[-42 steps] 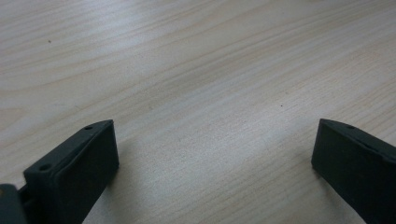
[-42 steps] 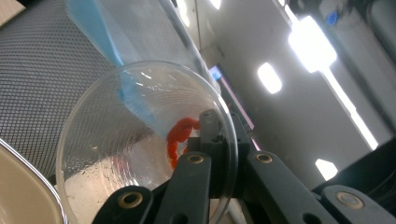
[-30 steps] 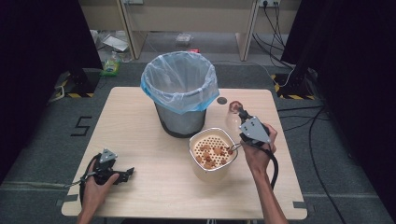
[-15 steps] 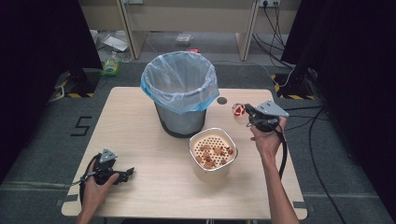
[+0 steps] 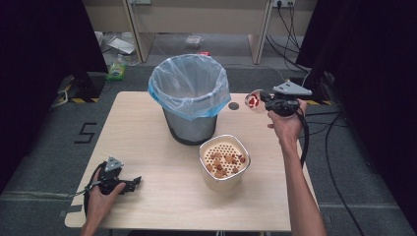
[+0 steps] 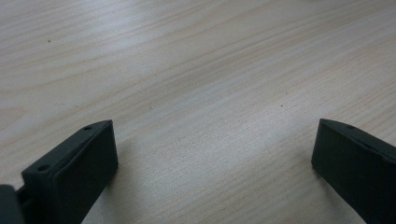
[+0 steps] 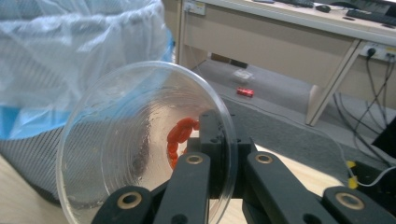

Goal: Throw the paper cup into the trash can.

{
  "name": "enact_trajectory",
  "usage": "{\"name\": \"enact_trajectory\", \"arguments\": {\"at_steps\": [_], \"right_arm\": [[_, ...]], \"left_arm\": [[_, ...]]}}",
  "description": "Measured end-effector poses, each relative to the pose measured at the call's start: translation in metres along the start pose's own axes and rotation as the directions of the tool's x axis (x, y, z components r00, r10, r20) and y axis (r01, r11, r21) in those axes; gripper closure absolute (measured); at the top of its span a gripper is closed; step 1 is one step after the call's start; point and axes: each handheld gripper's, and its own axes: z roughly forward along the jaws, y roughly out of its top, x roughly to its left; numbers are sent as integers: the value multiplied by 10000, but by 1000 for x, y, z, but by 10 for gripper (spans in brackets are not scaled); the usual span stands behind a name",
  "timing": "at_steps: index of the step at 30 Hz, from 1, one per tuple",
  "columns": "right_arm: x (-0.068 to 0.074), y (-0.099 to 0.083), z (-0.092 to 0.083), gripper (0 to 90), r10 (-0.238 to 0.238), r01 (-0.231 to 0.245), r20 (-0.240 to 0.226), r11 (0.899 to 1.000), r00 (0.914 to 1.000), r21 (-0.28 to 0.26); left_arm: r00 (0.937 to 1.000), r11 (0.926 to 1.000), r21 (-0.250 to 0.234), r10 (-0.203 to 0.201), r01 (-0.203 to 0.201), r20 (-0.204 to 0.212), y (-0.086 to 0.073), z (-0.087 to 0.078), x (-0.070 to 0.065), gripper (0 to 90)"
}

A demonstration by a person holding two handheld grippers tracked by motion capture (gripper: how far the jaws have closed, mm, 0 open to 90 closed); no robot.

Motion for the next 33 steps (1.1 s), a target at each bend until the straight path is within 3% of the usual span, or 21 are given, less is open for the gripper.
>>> {"name": "enact_trajectory", "arguments": {"at_steps": [13,24,33], "right_arm": [[-5,45,-4,895,-198,200,80,9994,9998,-292],[19,97,-8,893,-808,797,-96,9930,9967,-871],[46,122,11,887,-1122,1078,-492,9906,9925,-839]], "left_arm": [[10000,10000,-4,32,-32,-14,0,0,0,0],[10000,10000,-7,46,-46,-31,0,0,0,0],[10000,10000,-10,43,-43,-22,0,0,0,0]]}}
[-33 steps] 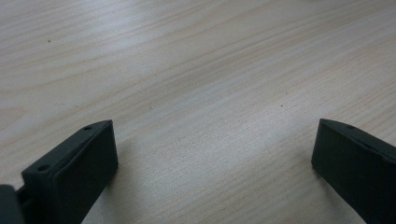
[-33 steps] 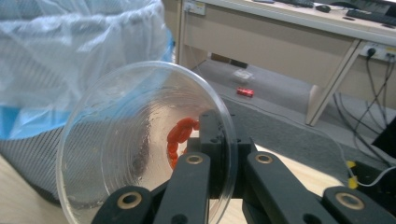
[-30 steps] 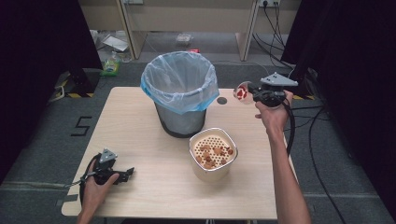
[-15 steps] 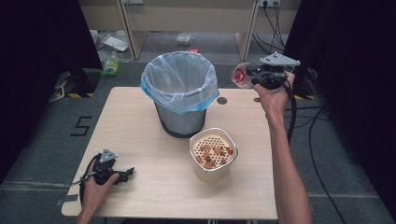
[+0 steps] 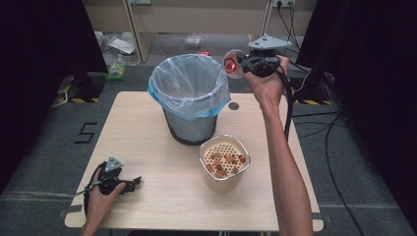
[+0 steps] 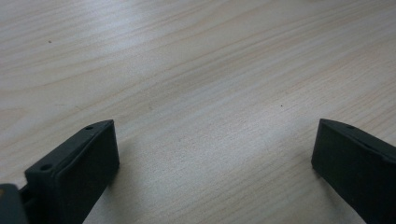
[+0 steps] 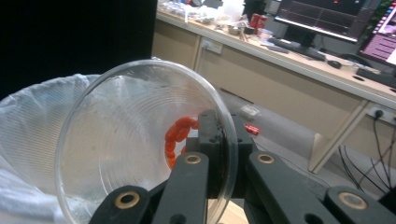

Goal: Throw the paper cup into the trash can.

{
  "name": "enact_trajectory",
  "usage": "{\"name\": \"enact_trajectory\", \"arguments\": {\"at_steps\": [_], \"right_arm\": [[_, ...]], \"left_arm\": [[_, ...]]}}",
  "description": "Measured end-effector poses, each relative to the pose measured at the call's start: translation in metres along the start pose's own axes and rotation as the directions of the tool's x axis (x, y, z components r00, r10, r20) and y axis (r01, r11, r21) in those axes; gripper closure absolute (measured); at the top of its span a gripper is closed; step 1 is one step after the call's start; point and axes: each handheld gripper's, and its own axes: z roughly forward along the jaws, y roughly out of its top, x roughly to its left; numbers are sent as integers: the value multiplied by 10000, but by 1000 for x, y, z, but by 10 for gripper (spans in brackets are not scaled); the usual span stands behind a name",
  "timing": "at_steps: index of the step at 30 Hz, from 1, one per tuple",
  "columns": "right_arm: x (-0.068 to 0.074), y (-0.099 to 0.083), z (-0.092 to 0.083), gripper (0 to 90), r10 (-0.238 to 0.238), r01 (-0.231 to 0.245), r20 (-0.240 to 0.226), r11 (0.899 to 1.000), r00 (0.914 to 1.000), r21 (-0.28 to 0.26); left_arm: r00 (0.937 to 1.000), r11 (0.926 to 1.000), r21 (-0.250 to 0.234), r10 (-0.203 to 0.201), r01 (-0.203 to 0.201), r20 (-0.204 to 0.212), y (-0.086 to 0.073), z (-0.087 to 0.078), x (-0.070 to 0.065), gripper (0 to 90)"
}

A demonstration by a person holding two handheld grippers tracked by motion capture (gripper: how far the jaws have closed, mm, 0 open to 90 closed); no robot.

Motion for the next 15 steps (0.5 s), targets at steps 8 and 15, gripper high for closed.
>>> {"name": "enact_trajectory", "arguments": {"at_steps": [8,15], "right_arm": [[27,12,30,882,-379,389,-408,9990,9984,239],[48,13,62,831,-347,406,-832,9967,9959,700]], "left_arm": [[10000,10000,0,0,0,5,0,0,0,0],[10000,10000,2,2,-2,22,0,0,0,0]]}}
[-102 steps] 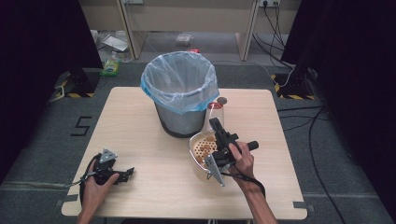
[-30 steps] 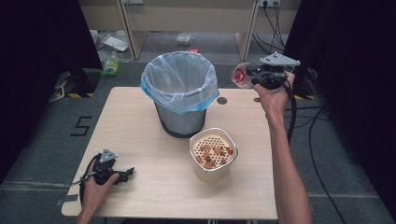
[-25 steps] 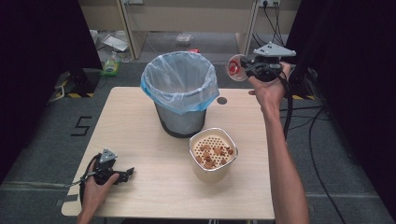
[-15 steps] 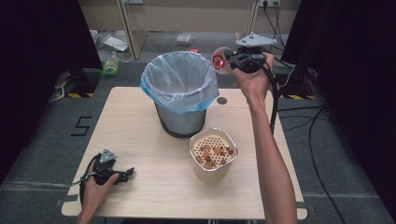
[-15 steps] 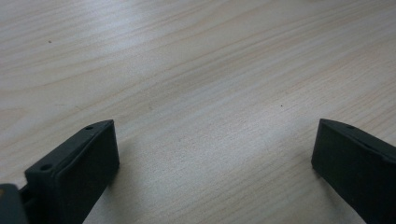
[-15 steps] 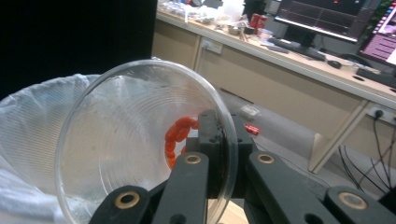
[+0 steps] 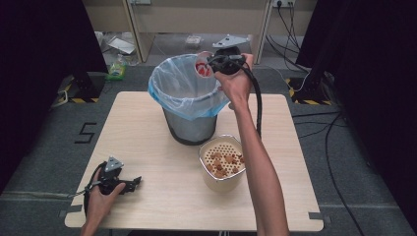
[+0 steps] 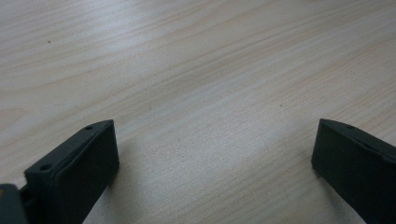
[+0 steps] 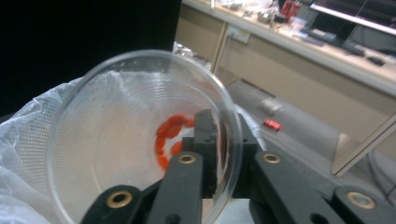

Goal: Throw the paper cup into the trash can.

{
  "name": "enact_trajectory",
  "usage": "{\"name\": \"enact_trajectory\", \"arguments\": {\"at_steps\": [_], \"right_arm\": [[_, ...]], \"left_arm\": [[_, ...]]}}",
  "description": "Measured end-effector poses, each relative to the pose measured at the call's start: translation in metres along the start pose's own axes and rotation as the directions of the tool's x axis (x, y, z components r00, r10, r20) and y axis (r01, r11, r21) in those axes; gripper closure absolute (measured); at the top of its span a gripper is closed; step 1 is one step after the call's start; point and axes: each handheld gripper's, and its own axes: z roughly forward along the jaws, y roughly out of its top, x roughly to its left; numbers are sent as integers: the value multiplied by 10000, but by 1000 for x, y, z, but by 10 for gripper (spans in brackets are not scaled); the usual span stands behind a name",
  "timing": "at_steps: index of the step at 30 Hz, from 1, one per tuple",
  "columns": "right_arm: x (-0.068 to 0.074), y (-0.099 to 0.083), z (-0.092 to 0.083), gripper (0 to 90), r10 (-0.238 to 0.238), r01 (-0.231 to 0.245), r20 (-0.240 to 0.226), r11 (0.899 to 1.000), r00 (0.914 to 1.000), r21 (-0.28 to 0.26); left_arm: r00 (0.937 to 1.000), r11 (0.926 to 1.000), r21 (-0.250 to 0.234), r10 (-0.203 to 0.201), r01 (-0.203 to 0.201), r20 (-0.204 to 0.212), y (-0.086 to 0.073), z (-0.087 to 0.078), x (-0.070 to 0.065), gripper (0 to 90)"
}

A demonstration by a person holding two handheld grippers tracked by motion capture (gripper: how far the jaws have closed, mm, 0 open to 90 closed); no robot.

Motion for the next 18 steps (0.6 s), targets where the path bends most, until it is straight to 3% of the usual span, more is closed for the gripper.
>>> {"name": "enact_trajectory", "arguments": {"at_steps": [9,18], "right_arm": [[13,-2,23,614,538,-535,-87,9981,9985,294],[-3,-15,1,530,740,-746,206,9968,9970,295]], "left_arm": [[10000,10000,6,8,-8,10,0,0,0,0],[10000,10000,1,13,-13,10,0,0,0,0]]}}
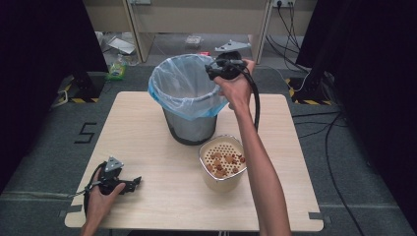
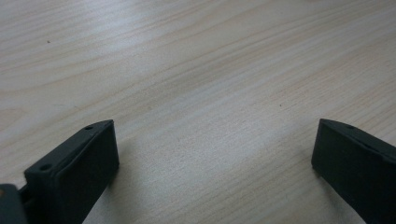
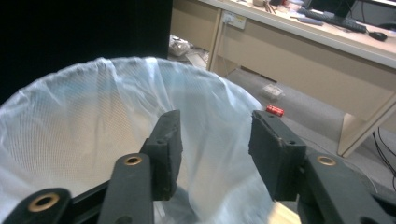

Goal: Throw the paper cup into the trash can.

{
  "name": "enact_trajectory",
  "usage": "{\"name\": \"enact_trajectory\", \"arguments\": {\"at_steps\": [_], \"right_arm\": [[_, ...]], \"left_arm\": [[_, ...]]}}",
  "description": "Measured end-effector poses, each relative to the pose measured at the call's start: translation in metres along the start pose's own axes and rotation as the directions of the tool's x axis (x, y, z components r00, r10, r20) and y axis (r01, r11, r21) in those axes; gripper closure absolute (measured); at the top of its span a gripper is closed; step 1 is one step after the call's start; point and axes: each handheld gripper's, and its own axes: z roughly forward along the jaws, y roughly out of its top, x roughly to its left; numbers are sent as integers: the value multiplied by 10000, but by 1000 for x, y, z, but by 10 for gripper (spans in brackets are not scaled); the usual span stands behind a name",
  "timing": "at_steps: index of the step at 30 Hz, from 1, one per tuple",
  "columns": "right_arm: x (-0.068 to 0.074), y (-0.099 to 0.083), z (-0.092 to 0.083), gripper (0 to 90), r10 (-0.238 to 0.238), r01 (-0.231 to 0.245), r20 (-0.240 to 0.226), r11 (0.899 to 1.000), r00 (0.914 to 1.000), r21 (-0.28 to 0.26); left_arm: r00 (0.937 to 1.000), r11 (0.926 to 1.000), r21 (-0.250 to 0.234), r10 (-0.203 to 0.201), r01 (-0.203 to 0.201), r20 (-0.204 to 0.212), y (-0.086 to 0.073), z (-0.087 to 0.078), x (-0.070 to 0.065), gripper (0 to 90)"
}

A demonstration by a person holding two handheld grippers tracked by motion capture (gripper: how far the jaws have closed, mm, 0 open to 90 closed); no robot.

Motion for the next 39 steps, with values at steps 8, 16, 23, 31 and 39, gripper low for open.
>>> {"name": "enact_trajectory", "arguments": {"at_steps": [8,16,23,31,39], "right_arm": [[-29,-33,-29,505,280,-283,282,9995,9992,109],[-51,-61,-55,502,402,-418,592,9988,9974,269],[-61,-87,-72,487,495,-534,756,9973,9959,502],[-65,-119,-85,460,581,-641,802,9952,9951,741],[-62,-162,-93,432,661,-767,928,9903,9935,1159]], "left_arm": [[10000,10000,-7,-1,1,-6,0,0,0,0],[10000,10000,-8,0,0,-8,0,0,0,0],[10000,10000,-11,-2,2,-8,0,0,0,0],[10000,10000,1,7,-7,-7,0,0,0,0],[10000,10000,-1,11,-11,-13,0,0,0,0]]}}
